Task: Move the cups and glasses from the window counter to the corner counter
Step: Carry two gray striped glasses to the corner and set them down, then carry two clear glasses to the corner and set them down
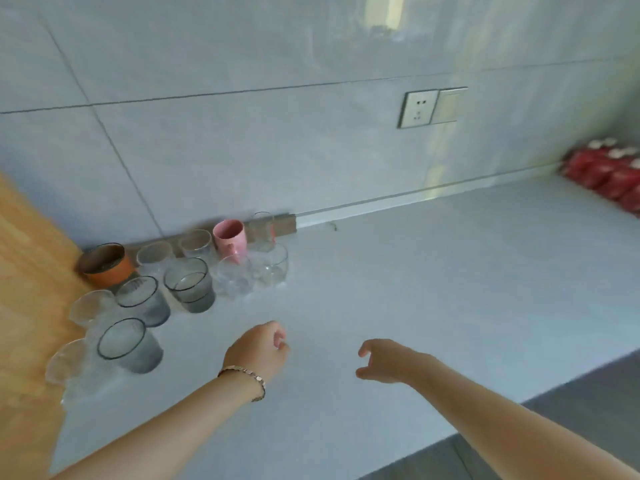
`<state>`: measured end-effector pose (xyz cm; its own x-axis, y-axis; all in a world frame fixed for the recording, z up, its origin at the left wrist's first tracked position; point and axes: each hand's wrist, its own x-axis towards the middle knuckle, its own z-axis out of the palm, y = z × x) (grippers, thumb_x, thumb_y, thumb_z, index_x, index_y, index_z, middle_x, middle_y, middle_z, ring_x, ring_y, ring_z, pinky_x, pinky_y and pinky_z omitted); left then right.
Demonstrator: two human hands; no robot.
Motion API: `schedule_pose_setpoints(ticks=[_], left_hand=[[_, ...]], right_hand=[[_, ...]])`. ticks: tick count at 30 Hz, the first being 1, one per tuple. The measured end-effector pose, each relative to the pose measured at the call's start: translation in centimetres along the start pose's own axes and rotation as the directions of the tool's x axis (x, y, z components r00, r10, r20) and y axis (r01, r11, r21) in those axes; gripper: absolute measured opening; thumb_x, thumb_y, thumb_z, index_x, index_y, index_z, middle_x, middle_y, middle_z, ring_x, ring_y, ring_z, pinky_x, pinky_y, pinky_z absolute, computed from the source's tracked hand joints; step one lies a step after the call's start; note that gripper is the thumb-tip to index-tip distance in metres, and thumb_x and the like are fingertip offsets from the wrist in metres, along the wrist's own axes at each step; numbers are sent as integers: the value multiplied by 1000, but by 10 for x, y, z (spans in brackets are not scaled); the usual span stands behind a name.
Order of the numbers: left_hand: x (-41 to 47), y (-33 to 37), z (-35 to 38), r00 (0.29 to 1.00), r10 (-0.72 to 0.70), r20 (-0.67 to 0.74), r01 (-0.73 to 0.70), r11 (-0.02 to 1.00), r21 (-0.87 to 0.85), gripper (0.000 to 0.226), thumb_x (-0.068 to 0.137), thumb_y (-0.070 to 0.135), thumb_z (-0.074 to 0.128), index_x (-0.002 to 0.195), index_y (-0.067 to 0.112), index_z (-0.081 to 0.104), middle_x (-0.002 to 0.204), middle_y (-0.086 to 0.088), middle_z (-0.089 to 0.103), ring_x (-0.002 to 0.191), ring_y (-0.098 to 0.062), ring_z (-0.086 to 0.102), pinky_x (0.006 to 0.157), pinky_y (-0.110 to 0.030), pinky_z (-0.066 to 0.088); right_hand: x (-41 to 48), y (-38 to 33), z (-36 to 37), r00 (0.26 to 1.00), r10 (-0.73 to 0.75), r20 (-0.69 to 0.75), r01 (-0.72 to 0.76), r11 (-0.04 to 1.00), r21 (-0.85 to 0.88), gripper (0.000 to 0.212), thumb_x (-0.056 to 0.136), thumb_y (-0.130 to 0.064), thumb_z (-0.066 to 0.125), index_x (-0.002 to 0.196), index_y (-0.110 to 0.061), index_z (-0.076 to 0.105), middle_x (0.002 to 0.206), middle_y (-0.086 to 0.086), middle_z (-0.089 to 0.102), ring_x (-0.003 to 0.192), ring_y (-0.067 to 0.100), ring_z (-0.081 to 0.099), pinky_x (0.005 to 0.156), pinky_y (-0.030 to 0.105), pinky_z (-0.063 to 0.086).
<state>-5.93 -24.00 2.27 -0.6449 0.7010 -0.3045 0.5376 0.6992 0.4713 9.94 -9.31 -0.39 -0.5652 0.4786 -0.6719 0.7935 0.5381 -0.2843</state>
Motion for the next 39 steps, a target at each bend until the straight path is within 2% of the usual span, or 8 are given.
schedule_pose_setpoints(ticks=[6, 11, 14, 16, 20, 25, 32, 39], left_hand=[[-19, 194, 114, 924, 256, 285, -295, 950, 106, 5, 87, 23, 46, 89, 26, 48, 104, 6, 62, 89, -16, 55, 79, -24, 43], [-41, 329, 200, 794, 379, 475, -516, 833, 198, 27, 87, 22, 46, 111, 19, 57, 121, 0, 62, 105, -21, 59, 86, -26, 46], [-53, 406, 241, 702, 447, 554, -649, 722, 241, 29, 86, 22, 47, 112, 19, 57, 122, -1, 61, 109, -22, 59, 90, -28, 46], [-61, 456, 271, 645, 489, 587, -717, 653, 244, 26, 86, 24, 48, 110, 20, 59, 121, -2, 62, 110, -23, 59, 92, -28, 47], [-69, 544, 325, 536, 549, 641, -817, 530, 229, 16, 86, 24, 48, 100, 24, 57, 121, -2, 62, 111, -22, 58, 93, -28, 46], [-71, 647, 391, 428, 573, 699, -883, 431, 187, 27, 86, 21, 46, 108, 19, 60, 113, -4, 66, 101, -24, 63, 91, -29, 49], [-81, 747, 466, 304, 545, 781, -937, 319, 142, 28, 88, 23, 44, 112, 18, 57, 113, 0, 63, 92, -19, 55, 90, -29, 47], [-102, 812, 532, 318, 499, 806, -926, 346, 151, 31, 88, 23, 45, 117, 18, 56, 118, -1, 62, 99, -21, 59, 91, -28, 47]], right_hand=[[-103, 213, -15, 962, 259, -86, -250, 963, 101, 48, 91, -30, 49, 136, -14, 42, 140, 4, 48, 128, 23, 46, 104, 34, 39], [-195, 353, -16, 886, 447, -121, -420, 886, 196, 47, 96, -29, 41, 135, -4, 46, 142, 10, 46, 128, 29, 45, 105, 37, 39], [-236, 427, -9, 804, 587, -94, -542, 789, 288, 34, 94, -26, 40, 107, -2, 59, 97, 11, 58, 86, 26, 56, 83, 41, 47], [-265, 469, -6, 735, 670, -106, -597, 713, 367, 24, 93, -24, 45, 97, -4, 58, 83, 6, 54, 79, 23, 51, 77, 34, 44], [-309, 539, -2, 616, 779, -116, -605, 563, 563, 40, 93, -26, 50, 131, -13, 48, 131, 3, 54, 122, 22, 51, 95, 27, 41], [-330, 629, -2, 491, 870, -57, -621, 395, 677, 42, 90, -34, 53, 129, -20, 51, 129, 1, 58, 117, 20, 55, 94, 28, 43], [-343, 731, -12, 439, 897, 52, -636, 270, 723, 46, 90, -33, 52, 132, -16, 49, 135, 2, 53, 126, 20, 47, 101, 29, 40], [-356, 841, -23, 335, 941, -39, -619, 252, 744, 53, 91, -34, 51, 137, -10, 40, 141, 9, 39, 127, 25, 45, 99, 34, 41]])
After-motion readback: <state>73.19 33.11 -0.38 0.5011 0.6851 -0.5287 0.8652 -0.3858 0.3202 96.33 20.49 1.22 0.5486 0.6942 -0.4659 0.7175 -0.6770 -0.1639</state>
